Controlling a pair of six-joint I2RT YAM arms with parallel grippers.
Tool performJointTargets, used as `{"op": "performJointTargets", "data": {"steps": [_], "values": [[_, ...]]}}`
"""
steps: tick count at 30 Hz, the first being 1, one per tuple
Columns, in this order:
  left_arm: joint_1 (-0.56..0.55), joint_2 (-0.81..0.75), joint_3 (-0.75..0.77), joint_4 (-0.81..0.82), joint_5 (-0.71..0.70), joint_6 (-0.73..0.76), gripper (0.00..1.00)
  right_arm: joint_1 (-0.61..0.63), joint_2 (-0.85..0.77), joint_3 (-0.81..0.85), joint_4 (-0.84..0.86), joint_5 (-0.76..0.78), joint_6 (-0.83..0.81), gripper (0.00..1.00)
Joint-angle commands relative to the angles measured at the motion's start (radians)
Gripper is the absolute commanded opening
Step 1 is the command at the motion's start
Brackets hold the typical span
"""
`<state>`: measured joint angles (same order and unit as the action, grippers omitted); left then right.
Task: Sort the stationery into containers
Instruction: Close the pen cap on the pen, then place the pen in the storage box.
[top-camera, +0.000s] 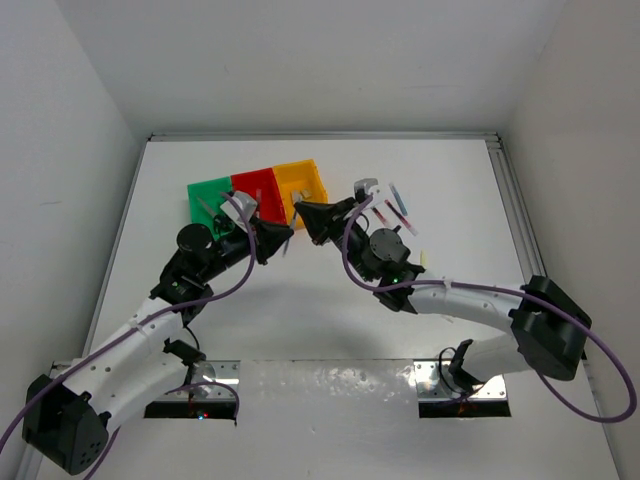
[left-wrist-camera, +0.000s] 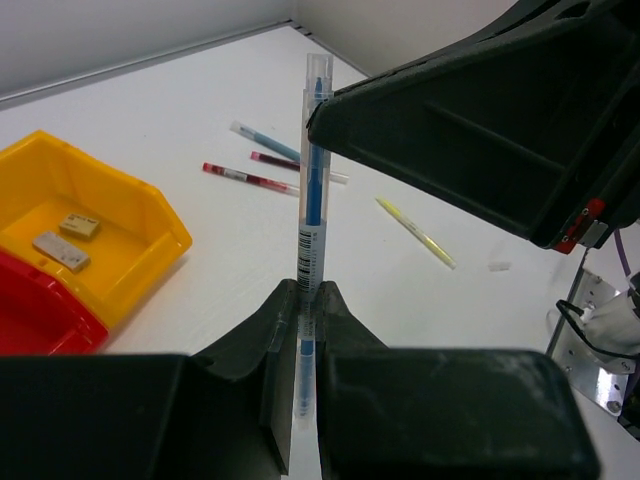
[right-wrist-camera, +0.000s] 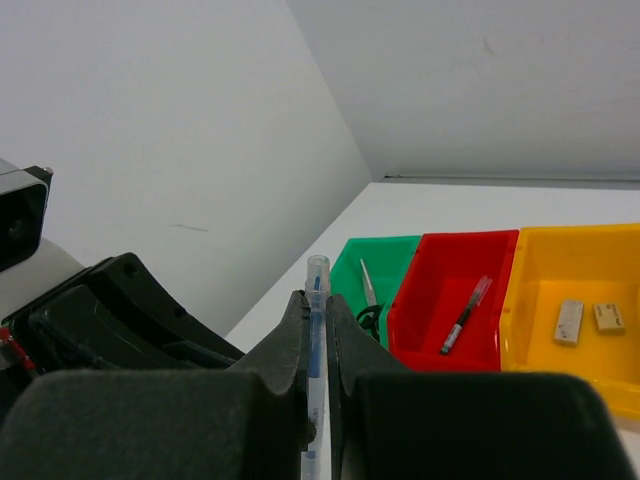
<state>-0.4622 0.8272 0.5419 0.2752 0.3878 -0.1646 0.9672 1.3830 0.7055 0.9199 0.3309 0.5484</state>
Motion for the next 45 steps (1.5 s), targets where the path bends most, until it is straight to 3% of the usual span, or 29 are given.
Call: {"op": "performJointTargets", "data": {"steps": [1, 15, 19, 24, 28, 29, 33, 37, 40, 41, 42, 43, 45], "values": [[0.019, -0.034, 0.084, 0.386, -0.052, 0.004, 0.00, 0.073, 0.085, -0.054, -0.297, -0.136, -0.016, 0.00], [0.031, -0.042, 0.081, 0.366, -0.056, 0.020, 0.00, 0.085, 0.110, -0.035, -0.320, -0.161, -0.045, 0.00], [0.033, -0.048, 0.075, 0.329, -0.046, 0.022, 0.00, 0.076, 0.128, 0.063, -0.377, -0.214, -0.074, 0.23], [0.028, -0.060, 0.069, 0.302, -0.033, 0.022, 0.00, 0.067, 0.131, 0.124, -0.362, -0.234, -0.087, 0.31], [0.028, -0.071, 0.064, 0.285, -0.020, 0.001, 0.00, 0.062, 0.122, 0.153, -0.349, -0.227, -0.102, 0.22], [0.028, -0.071, 0.063, 0.282, -0.020, -0.004, 0.00, 0.059, 0.119, 0.158, -0.349, -0.224, -0.105, 0.14], [0.027, -0.077, 0.056, 0.283, 0.002, -0.029, 0.00, 0.051, 0.122, 0.190, -0.357, -0.217, -0.126, 0.00], [0.027, -0.088, 0.058, 0.251, 0.008, -0.013, 0.00, 0.028, 0.146, 0.274, -0.411, -0.207, -0.148, 0.00], [0.043, -0.115, 0.095, 0.141, -0.020, 0.033, 0.43, -0.011, 0.201, 0.384, -0.496, -0.210, -0.168, 0.00], [0.051, -0.125, 0.107, 0.054, -0.048, 0.051, 0.75, -0.022, 0.226, 0.419, -0.524, -0.213, -0.169, 0.00], [0.057, -0.149, 0.121, 0.004, -0.070, 0.095, 0.91, -0.036, 0.253, 0.496, -0.577, -0.213, -0.165, 0.00], [0.068, -0.160, 0.144, -0.040, -0.104, 0.117, 1.00, -0.059, 0.319, 0.538, -0.601, -0.210, -0.160, 0.00], [0.080, -0.184, 0.159, -0.158, -0.249, 0.160, 1.00, -0.079, 0.396, 0.629, -0.665, -0.184, -0.145, 0.00]]}}
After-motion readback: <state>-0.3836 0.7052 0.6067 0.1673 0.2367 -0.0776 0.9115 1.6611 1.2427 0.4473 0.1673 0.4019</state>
